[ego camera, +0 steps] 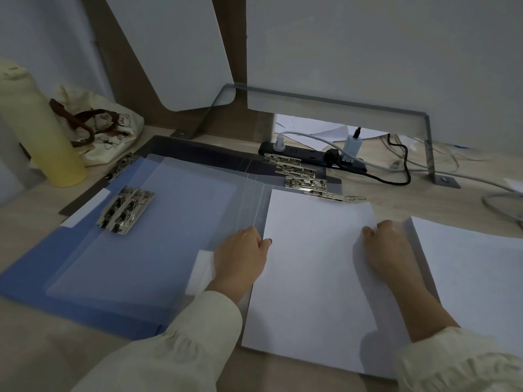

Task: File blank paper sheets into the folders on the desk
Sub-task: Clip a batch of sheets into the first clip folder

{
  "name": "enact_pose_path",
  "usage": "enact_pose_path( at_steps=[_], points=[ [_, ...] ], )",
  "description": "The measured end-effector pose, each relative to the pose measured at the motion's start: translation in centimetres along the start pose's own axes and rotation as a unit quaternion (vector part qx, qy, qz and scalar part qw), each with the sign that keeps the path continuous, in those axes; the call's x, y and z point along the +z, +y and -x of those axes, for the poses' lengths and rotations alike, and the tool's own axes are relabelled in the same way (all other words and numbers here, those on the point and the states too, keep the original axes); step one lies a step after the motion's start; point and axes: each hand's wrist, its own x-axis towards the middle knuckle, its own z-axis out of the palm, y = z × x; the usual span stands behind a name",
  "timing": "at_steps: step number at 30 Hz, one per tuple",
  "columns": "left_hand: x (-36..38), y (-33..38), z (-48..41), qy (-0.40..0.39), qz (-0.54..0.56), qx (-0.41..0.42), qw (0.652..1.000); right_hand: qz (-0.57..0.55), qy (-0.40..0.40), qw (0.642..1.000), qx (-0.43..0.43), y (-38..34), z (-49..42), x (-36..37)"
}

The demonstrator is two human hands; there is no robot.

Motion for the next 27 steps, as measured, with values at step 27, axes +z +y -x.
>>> enact_pose_path(
  at_steps=[27],
  points=[
    [2.4,-0.7,-0.5,-0.005,-0.116,0.220,0.969,0.044,-0.068,0.994,-0.071,-1.1,-3.4,1.7]
  ],
)
